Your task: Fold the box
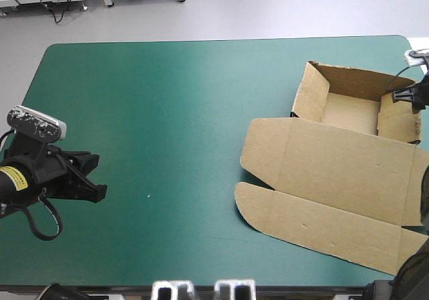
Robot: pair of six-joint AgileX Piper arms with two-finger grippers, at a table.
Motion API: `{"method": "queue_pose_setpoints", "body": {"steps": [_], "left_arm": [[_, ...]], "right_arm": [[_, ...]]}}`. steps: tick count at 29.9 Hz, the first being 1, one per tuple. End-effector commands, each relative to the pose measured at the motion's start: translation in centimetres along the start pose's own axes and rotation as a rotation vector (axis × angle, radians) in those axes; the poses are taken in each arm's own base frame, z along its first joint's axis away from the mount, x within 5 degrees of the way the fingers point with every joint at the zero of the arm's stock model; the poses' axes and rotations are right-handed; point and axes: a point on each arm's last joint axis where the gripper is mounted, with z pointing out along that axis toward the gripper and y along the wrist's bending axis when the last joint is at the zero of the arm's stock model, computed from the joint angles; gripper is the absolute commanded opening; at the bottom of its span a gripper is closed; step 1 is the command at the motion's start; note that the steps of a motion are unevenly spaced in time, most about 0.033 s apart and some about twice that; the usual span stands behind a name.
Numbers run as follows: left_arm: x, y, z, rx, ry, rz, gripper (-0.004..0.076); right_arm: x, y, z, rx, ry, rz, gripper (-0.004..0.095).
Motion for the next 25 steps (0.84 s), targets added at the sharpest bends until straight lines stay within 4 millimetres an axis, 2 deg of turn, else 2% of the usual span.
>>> {"method": "queue_pose_setpoints", "body": {"steps": [1, 5, 7, 9, 11, 12, 15, 19, 22, 25], "left_arm": [[-0.1, 0.3, -0.5, -0.039, 0.003, 0.022, 0.0093], [-0.2, 1.2, -0.6, -0.135, -0.001, 0.055, 0.0093], [-0.5, 1.4, -0.7, -0.156, -0.035, 0.063, 0.0080], [-1.0, 1.3, -0.9, -0.157, -0.108, 0.068, 0.0022], [-1.0, 1.2, -1.4, -0.150, -0.147, 0.065, -0.0009], [-0.9, 1.2, -1.5, -0.143, -0.148, 0.062, -0.0010], [0.0, 1.0, -1.8, -0.128, -0.135, 0.053, -0.0010], [2.0, 1.0, -1.1, -0.134, -0.136, 0.059, -0.0010], [4.9, 0.7, 0.9, -0.091, -0.085, 0.045, -0.0010], [7.6, 0.1, 2.7, -0.020, -0.073, 0.010, -0.0010]], "right_arm": [[1.3, -0.4, -7.1, 0.026, -0.145, 0.081, 0.0412], [2.4, 1.3, -11.9, -0.153, -0.299, 0.168, 0.0351], [3.1, 3.1, -14.1, -0.331, -0.374, 0.204, 0.0255], [4.4, 5.5, -16.2, -0.480, -0.447, 0.112, 0.0095], [6.4, 7.3, -17.7, -0.489, -0.469, 0.033, -0.0026], [7.6, 8.2, -18.2, -0.481, -0.467, -0.006, -0.0017], [11.5, 10.1, -18.9, -0.459, -0.457, -0.098, -0.0019], [16.5, 10.8, -19.6, -0.424, -0.518, -0.126, -0.0019], [20.2, 11.1, -19.2, -0.369, -0.564, -0.137, -0.0019], [23.4, 11.6, -17.8, -0.343, -0.557, -0.142, -0.0019]]}}
